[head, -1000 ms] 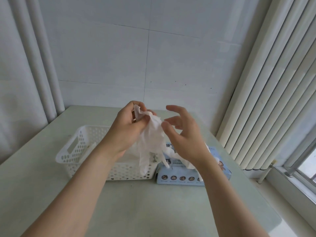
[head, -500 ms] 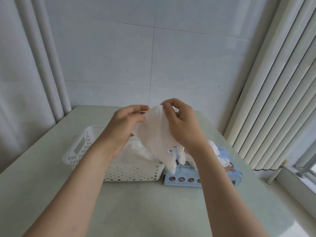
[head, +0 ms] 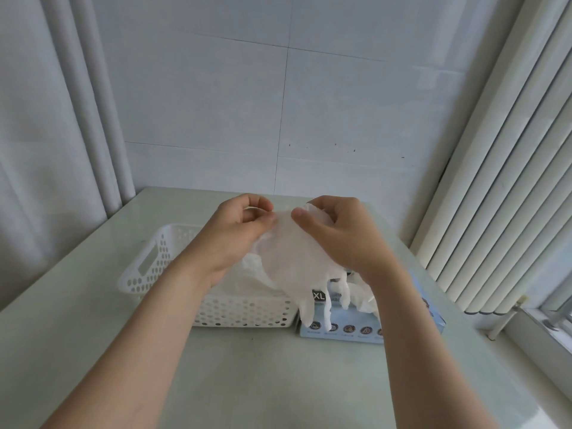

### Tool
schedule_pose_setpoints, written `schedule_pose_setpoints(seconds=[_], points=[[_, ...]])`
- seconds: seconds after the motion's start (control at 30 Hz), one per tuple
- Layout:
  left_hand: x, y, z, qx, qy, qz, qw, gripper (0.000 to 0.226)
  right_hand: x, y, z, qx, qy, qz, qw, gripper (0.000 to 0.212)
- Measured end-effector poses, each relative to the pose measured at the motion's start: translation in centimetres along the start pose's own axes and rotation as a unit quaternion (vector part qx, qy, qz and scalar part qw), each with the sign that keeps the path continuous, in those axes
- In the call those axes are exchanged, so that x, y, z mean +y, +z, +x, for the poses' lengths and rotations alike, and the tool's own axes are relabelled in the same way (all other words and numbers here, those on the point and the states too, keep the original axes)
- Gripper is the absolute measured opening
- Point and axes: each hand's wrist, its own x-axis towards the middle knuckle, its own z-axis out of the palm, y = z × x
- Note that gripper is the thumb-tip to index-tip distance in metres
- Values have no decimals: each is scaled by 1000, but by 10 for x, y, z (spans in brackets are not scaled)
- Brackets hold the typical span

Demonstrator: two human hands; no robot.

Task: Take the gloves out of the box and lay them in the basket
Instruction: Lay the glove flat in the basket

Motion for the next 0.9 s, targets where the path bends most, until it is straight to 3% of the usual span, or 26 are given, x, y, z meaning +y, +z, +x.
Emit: schedule_pose_setpoints(seconds=[0.17,0.3,0.4,0.5,0.67,0.77,0.9], points=[[3,-7,0,8,-9,-4,1000,30,3,1,3,20,-44,-24,999,19],[6,-9,-2,-48,-15,14,999,32,0,3,1,22,-73,-21,997,14],[7,-5,-4,-26,19,39,999,34,1,4,1,35,-81,-37,995,12],[6,-2,-4,-2,37,30,999,22,2,4,1,37,-85,-42,995,11],[0,-3,6,99,67,31,992,16,2,2,1,32,-71,-50,996,18],[0,-5,8,192,119,58,972,18,1,-2,-1,8,-41,-39,998,25],[-1,-8,8,248,187,136,941,22,0,-7,-4,-28,-14,30,999,25]])
